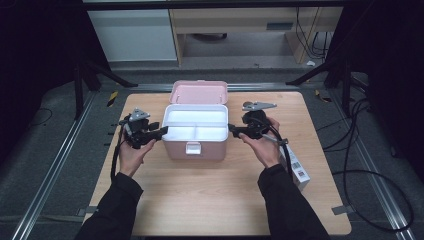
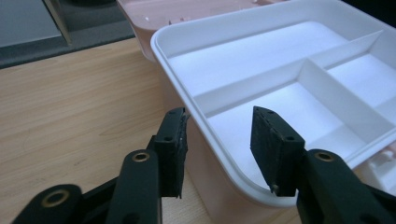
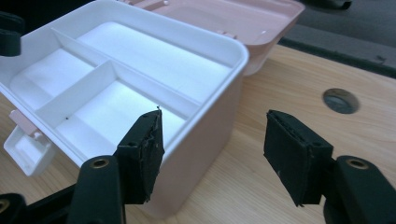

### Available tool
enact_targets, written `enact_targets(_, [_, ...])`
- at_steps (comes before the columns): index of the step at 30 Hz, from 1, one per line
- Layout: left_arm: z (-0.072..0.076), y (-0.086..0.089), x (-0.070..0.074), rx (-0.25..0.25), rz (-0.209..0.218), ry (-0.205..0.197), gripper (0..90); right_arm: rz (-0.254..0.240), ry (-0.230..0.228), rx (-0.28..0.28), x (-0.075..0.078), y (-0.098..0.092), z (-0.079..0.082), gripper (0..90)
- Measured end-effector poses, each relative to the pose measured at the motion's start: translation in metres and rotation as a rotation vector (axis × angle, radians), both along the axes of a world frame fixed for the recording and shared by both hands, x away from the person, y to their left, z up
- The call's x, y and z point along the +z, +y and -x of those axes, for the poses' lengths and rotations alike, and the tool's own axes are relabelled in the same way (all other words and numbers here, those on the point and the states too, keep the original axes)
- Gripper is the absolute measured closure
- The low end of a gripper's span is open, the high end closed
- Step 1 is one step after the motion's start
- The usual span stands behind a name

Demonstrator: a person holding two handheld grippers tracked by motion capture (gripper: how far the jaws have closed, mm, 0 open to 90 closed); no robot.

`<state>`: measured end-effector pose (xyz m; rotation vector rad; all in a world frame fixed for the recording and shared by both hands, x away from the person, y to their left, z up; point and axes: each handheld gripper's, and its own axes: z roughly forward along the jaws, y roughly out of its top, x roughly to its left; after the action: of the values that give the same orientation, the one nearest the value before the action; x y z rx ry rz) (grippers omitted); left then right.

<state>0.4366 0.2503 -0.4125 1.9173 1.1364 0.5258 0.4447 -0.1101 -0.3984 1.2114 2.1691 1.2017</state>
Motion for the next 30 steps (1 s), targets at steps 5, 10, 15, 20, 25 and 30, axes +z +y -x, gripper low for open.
enact_targets(5, [-0.005,-0.002,-0.008,-0.013,-0.003,0.022,60.3,-0.006,0.032,0.033,-0.017,0.017,-0.009,37.5])
enact_targets(10, [-0.006,-0.002,-0.009,-0.016,0.008,0.038,58.5,0.007,0.067,0.049,-0.028,0.028,-0.013,38.7])
enact_targets(15, [-0.002,-0.002,-0.011,-0.019,0.034,0.045,56.8,0.016,0.087,0.071,-0.032,0.03,-0.013,49.1])
enact_targets(20, [0.006,-0.006,-0.011,-0.028,0.027,0.048,54.2,-0.006,0.091,0.057,-0.033,0.025,-0.01,53.2])
enact_targets(25, [0.017,-0.017,-0.009,-0.045,0.003,0.054,51.3,-0.024,0.096,0.05,-0.034,0.013,0.0,55.5])
enact_targets(30, [0.029,-0.029,-0.011,-0.059,0.006,0.04,51.0,-0.008,0.092,0.044,-0.033,0.001,0.014,55.4])
